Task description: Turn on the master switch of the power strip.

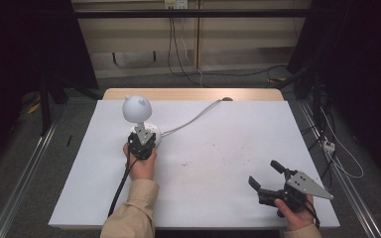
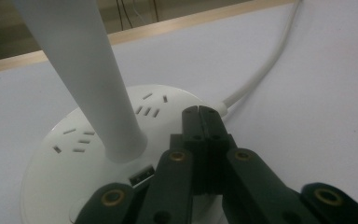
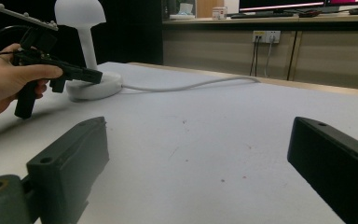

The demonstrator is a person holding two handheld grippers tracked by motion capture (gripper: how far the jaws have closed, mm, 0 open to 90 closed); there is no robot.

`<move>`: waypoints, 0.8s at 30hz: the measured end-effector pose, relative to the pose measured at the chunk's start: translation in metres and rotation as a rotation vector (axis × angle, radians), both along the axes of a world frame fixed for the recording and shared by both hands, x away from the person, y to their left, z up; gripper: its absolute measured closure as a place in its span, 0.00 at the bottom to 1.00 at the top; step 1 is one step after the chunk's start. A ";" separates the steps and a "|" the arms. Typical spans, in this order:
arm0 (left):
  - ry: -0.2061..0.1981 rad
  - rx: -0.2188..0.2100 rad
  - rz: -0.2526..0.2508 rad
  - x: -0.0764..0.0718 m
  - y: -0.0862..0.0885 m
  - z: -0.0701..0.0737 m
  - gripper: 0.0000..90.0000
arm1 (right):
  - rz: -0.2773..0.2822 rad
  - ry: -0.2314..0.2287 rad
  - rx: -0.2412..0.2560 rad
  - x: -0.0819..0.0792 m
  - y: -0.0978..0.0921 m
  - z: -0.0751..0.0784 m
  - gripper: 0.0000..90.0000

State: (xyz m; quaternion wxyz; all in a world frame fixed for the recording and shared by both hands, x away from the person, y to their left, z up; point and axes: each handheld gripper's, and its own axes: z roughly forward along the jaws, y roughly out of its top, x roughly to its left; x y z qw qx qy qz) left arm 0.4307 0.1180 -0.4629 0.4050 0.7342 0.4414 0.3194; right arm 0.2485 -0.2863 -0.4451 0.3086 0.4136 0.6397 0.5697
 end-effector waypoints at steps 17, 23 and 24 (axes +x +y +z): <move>-0.023 -0.028 0.003 -0.005 0.002 0.002 1.00 | 0.004 0.000 0.000 0.002 -0.001 0.000 0.05; -0.019 -0.077 -0.008 -0.011 0.002 0.003 0.93 | 0.000 0.001 0.006 0.002 0.000 0.000 0.05; -0.017 -0.067 -0.015 -0.013 0.001 0.003 0.90 | 0.002 0.001 0.001 0.002 0.000 0.000 0.05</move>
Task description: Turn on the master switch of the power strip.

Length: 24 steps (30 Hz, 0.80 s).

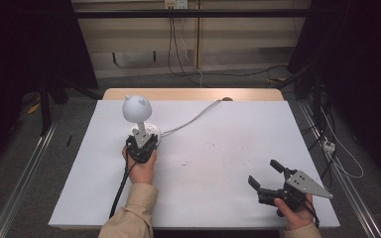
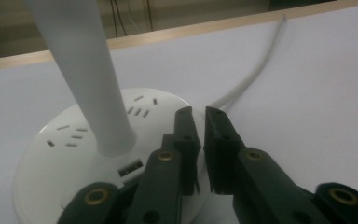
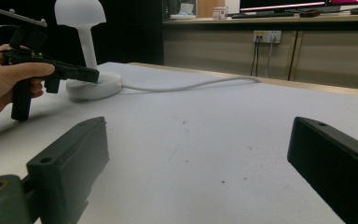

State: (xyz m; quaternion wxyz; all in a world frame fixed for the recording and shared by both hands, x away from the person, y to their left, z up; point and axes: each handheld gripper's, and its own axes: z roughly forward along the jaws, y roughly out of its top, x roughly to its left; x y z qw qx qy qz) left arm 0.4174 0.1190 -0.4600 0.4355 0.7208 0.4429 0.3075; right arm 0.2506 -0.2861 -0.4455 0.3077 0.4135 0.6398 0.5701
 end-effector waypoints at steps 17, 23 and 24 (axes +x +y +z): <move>0.051 -0.092 -0.084 -0.014 0.002 0.007 0.61 | -0.003 0.007 0.003 0.000 0.000 -0.001 0.05; 0.062 -0.124 -0.145 -0.019 0.002 0.012 0.51 | -0.005 0.008 0.003 0.000 -0.001 0.000 0.05; 0.066 -0.133 -0.154 -0.020 0.002 0.013 0.49 | -0.002 0.006 -0.002 0.000 -0.001 0.000 0.05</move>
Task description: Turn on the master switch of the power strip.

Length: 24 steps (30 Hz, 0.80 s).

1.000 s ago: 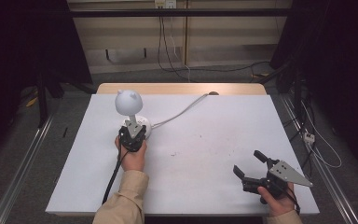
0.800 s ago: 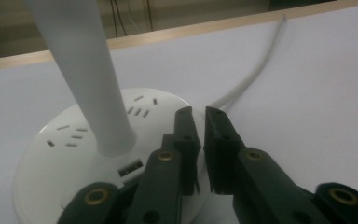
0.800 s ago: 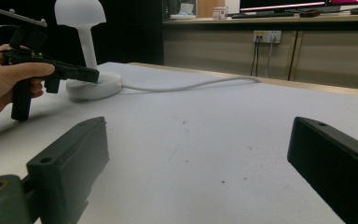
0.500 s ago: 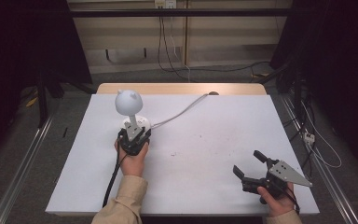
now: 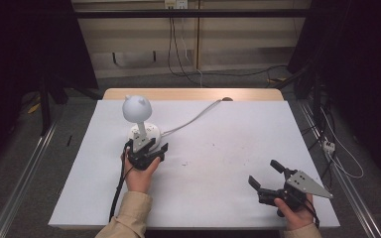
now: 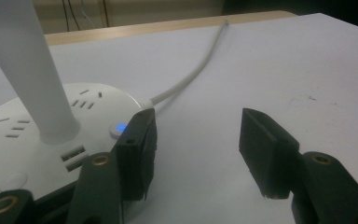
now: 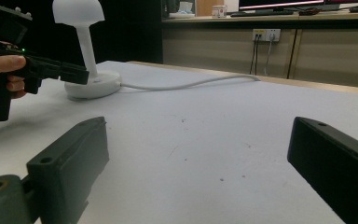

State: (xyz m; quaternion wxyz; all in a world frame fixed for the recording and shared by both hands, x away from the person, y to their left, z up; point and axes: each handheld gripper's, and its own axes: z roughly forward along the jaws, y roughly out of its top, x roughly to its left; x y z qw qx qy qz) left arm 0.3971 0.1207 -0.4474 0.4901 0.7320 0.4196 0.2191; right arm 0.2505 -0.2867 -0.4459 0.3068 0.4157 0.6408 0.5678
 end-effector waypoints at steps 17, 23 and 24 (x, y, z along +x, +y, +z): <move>0.025 -0.053 -0.089 -0.011 0.010 0.011 0.26 | 0.014 0.005 -0.006 0.001 0.002 -0.001 0.05; 0.030 -0.076 -0.123 -0.016 0.015 0.015 0.18 | 0.014 0.006 -0.007 0.001 0.002 -0.001 0.05; 0.033 -0.084 -0.125 -0.017 0.016 0.016 0.17 | 0.015 0.006 -0.007 0.001 0.002 -0.001 0.05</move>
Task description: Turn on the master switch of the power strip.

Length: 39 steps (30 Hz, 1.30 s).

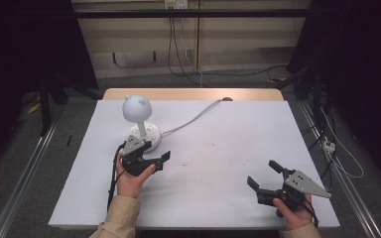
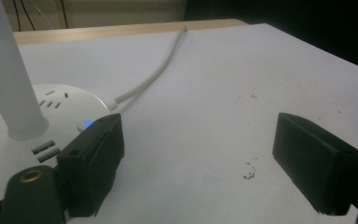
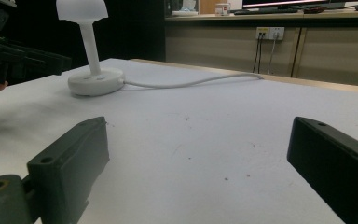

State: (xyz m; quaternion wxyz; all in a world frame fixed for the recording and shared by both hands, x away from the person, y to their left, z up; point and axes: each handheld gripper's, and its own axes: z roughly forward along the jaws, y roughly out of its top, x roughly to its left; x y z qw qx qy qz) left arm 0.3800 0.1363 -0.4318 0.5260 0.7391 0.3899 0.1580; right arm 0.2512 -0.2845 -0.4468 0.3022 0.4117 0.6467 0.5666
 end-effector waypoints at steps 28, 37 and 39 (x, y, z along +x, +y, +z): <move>-0.013 0.014 -0.024 -0.013 0.030 0.004 0.07 | 0.004 -0.002 0.000 0.000 0.001 0.000 0.05; -0.016 0.021 -0.024 -0.016 0.038 0.004 0.07 | 0.003 0.001 0.002 0.000 0.001 0.000 0.05; -0.018 0.022 -0.025 -0.017 0.040 0.005 0.07 | 0.004 0.001 0.002 0.000 0.001 0.000 0.05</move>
